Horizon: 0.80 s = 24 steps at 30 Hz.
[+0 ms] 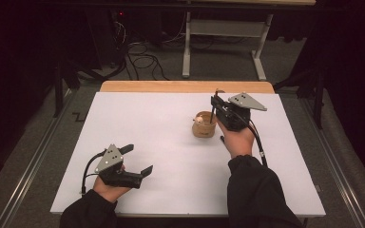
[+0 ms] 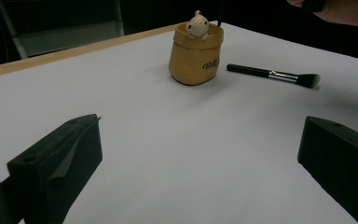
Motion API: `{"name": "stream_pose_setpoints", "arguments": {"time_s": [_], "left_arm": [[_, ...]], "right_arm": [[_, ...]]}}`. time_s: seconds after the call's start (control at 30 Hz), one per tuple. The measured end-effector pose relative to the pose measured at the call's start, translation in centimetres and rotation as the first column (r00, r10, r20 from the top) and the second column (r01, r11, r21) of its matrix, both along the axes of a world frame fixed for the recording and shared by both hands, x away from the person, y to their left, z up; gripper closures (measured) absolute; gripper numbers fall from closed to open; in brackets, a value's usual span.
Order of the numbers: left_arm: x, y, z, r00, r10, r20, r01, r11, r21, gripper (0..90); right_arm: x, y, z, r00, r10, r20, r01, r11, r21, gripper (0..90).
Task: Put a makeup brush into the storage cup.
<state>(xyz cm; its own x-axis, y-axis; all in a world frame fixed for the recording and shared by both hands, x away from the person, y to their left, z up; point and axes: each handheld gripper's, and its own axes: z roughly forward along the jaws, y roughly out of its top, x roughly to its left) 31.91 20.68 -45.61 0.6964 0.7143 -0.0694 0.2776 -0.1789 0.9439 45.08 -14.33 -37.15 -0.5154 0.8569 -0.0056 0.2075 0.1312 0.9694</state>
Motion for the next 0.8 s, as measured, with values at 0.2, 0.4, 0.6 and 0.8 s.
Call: {"name": "stream_pose_setpoints", "arguments": {"time_s": [0.2, 0.4, 0.6, 0.8], "left_arm": [[0.0, 0.1, 0.0, 1.0000, 0.004, 0.000, -0.004, 1.0000, -0.002, 0.4], [0.0, 0.1, 0.0, 1.0000, 0.003, -0.001, -0.003, 1.0000, -0.001, 0.4], [0.0, 0.2, 0.0, 1.0000, 0.004, -0.002, -0.004, 1.0000, -0.002, 0.4], [0.0, 0.3, 0.0, 1.0000, 0.005, -0.002, -0.005, 1.0000, -0.004, 0.4]], "right_arm": [[1.1, 0.2, -0.5, 0.9996, -0.015, -0.023, 0.015, 0.9999, 0.000, 84.3], [1.7, 0.4, -1.2, 0.9989, -0.028, -0.038, 0.027, 0.9994, -0.022, 84.3], [2.2, 0.7, -1.8, 0.9982, -0.028, -0.053, 0.026, 0.9991, -0.033, 84.3], [2.7, 1.2, -2.6, 0.9970, -0.033, -0.070, 0.029, 0.9982, -0.052, 84.2]]}}
